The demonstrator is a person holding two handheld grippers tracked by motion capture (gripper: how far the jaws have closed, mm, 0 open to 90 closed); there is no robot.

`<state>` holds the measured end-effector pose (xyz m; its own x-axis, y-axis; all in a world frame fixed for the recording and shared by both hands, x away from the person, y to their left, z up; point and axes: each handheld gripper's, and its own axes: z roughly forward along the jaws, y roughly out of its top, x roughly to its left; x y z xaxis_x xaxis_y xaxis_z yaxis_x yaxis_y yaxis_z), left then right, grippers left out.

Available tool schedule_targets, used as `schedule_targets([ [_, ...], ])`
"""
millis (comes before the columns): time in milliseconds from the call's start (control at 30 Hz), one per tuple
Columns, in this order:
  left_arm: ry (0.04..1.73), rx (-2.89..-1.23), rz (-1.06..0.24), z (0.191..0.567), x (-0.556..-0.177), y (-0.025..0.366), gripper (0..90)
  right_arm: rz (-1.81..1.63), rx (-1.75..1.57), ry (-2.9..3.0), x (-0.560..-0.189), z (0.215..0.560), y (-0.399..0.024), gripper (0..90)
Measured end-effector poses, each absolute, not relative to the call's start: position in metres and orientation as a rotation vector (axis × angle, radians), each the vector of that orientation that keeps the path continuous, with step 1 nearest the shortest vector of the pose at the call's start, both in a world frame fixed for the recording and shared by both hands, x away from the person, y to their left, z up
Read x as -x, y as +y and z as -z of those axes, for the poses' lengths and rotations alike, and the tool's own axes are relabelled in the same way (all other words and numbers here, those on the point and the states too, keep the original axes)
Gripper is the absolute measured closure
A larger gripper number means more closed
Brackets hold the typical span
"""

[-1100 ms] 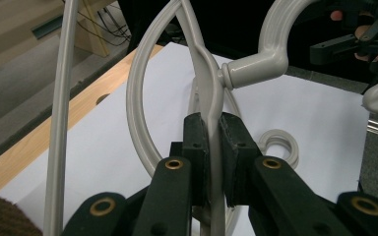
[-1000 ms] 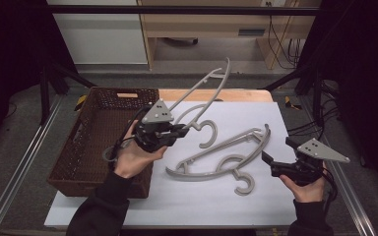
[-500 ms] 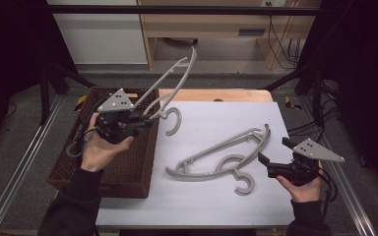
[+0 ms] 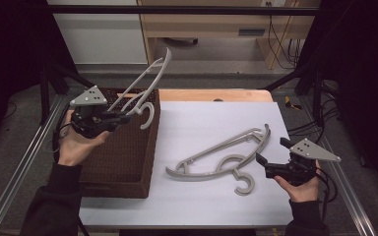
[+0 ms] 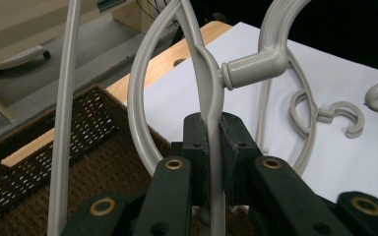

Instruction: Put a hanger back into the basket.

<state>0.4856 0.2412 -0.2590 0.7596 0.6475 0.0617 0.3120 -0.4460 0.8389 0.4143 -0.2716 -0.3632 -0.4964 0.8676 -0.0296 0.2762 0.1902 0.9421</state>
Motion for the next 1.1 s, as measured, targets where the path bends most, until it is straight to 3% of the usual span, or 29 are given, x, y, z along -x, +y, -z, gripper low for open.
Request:
schedule_targets([
  [500,0.835,-2.069,-0.421,0.297,-0.506,0.276,81.9,-1.29,-1.07,1.901,-0.416,0.365,-0.27,5.4],
  [1100,0.927,-2.129,-0.34,0.336,-0.509,0.28,81.9,-1.28,-1.069,1.911,-0.417,0.366,-0.269,5.6],
])
